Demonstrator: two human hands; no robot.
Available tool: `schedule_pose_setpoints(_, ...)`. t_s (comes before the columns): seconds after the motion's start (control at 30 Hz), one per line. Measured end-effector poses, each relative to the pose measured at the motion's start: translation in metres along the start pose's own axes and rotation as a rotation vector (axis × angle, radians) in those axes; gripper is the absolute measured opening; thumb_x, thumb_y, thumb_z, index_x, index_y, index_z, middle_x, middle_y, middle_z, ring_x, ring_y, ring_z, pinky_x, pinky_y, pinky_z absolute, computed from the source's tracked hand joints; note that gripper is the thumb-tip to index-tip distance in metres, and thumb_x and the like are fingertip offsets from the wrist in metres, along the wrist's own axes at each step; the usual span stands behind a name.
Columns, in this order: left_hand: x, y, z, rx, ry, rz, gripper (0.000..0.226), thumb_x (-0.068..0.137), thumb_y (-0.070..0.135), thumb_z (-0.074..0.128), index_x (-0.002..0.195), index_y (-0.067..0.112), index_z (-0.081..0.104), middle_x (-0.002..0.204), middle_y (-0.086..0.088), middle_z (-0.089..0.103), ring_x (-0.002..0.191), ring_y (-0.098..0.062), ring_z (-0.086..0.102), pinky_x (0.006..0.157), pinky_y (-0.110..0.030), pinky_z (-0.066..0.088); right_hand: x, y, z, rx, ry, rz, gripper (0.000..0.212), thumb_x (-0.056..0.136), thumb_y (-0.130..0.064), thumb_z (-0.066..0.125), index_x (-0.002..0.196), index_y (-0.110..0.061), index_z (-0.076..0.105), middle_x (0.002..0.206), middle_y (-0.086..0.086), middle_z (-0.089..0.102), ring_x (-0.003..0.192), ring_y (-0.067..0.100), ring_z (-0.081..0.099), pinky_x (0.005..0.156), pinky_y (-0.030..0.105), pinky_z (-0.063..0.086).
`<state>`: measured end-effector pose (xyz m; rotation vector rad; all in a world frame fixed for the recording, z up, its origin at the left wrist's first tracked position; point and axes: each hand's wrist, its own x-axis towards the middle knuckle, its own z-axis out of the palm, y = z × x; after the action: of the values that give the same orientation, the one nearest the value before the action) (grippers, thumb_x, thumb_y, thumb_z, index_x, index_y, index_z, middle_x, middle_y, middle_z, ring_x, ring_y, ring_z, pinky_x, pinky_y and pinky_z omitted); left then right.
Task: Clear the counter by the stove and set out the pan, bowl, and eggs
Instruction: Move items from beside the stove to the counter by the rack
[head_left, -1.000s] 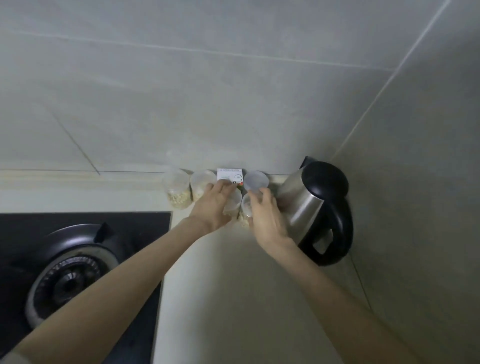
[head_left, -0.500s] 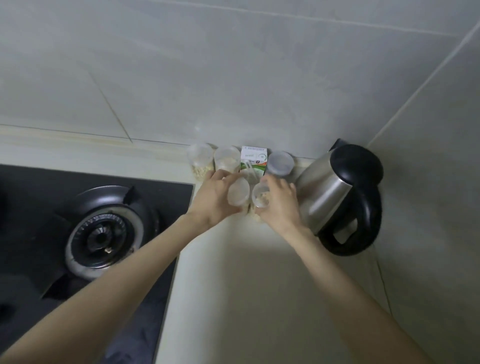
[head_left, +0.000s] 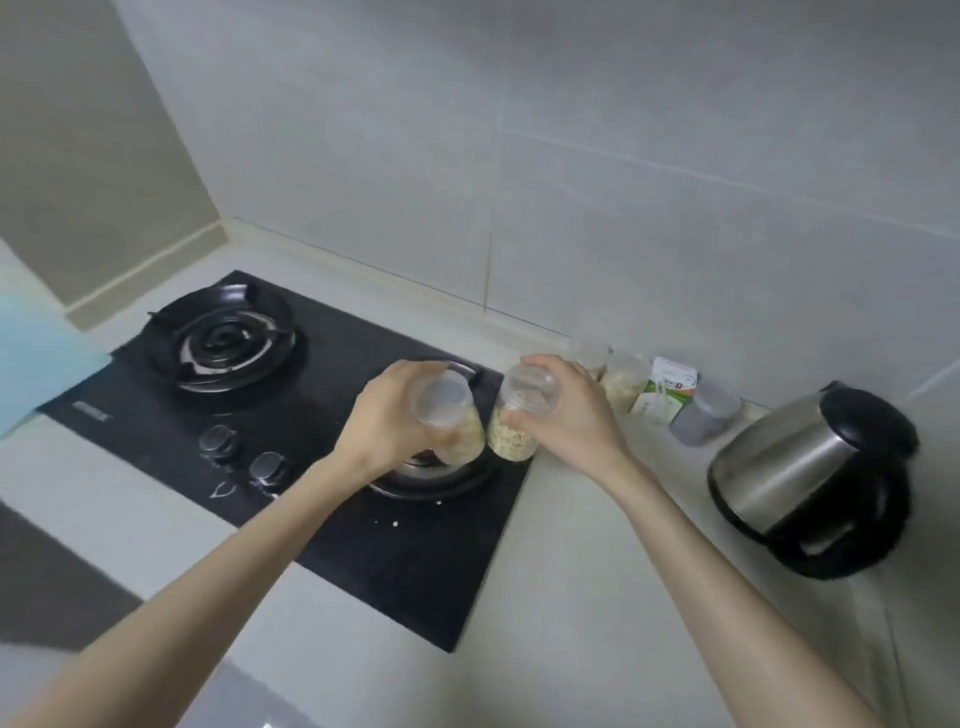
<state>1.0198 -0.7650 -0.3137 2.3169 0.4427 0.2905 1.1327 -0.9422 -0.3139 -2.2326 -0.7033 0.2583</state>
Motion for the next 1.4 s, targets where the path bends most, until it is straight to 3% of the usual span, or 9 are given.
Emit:
schedule_pose_setpoints(0.13,-0.055,-0.045,-0.069,0.03,0.133,-0.073,0.076,0.056,0.037,0.084,0.127,0.032,0.055,0.124,0.012,0.057,0.113,-0.009,0.053,0.096,-0.03,0.045,-0.016,-0.072,0.049,-0.068,-0.101,-0.173,0.063,0.07,-0.036,0.079,0.127,-0.033,0.053,0.114,-0.011,0.052,0.103,0.004,0.05,0.087,0.018,0.036)
schedule_pose_setpoints(0.3,-0.157,-0.104,-0.169,0.061,0.306,-0.189,0.076,0.054,0.046,0.08,0.125,0.033,0.056,0.121,0.011,0.057,0.109,-0.009,0.054,0.092,-0.027,0.044,-0.055,-0.178,0.13,-0.034,-0.255,-0.354,0.064,0.071,-0.038,0.077,0.13,-0.032,0.053,0.124,-0.006,0.055,0.113,0.011,0.052,0.091,0.023,0.042)
schedule_pose_setpoints(0.43,-0.249,-0.147,-0.235,0.079,0.428,-0.278,0.073,0.06,0.036,0.084,0.127,0.027,0.056,0.117,0.007,0.058,0.1,-0.007,0.054,0.084,-0.021,0.04,-0.098,-0.259,0.196,-0.006,-0.378,-0.483,0.064,0.073,-0.037,0.077,0.131,-0.03,0.054,0.128,-0.008,0.054,0.112,0.006,0.049,0.095,0.023,0.041)
schedule_pose_setpoints(0.57,-0.32,-0.18,-0.278,0.086,0.513,-0.379,0.08,0.057,0.039,0.085,0.13,0.026,0.055,0.122,0.008,0.057,0.109,-0.007,0.052,0.087,-0.02,0.038,-0.132,-0.316,0.251,0.023,-0.451,-0.594,0.065,0.074,-0.035,0.077,0.134,-0.024,0.054,0.132,-0.004,0.055,0.122,0.011,0.049,0.102,0.023,0.038)
schedule_pose_setpoints(0.9,-0.533,-0.245,-0.377,0.117,0.843,-0.675,0.083,0.057,0.034,0.088,0.132,0.024,0.054,0.122,0.006,0.057,0.111,-0.01,0.052,0.092,-0.023,0.041,-0.254,-0.468,0.409,0.075,-0.703,-0.935,0.062,0.078,-0.039,0.072,0.136,-0.027,0.052,0.118,-0.009,0.052,0.109,0.005,0.049,0.089,0.011,0.033)
schedule_pose_setpoints(1.03,-0.584,-0.266,-0.403,0.166,0.927,-0.788,0.085,0.055,0.036,0.088,0.133,0.024,0.054,0.123,0.006,0.057,0.113,-0.012,0.052,0.094,-0.027,0.043,-0.283,-0.516,0.458,0.1,-0.814,-1.043,0.064,0.079,-0.04,0.071,0.138,-0.028,0.049,0.115,-0.011,0.049,0.108,0.006,0.048,0.091,0.019,0.039)
schedule_pose_setpoints(1.2,-0.638,-0.304,-0.442,0.208,1.008,-0.911,0.088,0.054,0.039,0.088,0.133,0.023,0.054,0.128,0.005,0.056,0.117,-0.011,0.051,0.096,-0.024,0.04,-0.312,-0.582,0.53,0.135,-0.912,-1.165,0.064,0.078,-0.039,0.071,0.137,-0.028,0.05,0.117,-0.012,0.05,0.105,0.001,0.045,0.089,0.014,0.032)
schedule_pose_setpoints(1.4,-0.679,-0.359,-0.511,0.281,1.109,-1.06,0.088,0.055,0.042,0.087,0.134,0.024,0.053,0.13,0.004,0.056,0.119,-0.013,0.051,0.095,-0.025,0.039,-0.332,-0.67,0.62,0.167,-1.036,-1.295,0.064,0.078,-0.038,0.072,0.137,-0.026,0.05,0.122,-0.007,0.052,0.115,0.007,0.046,0.1,0.022,0.037)
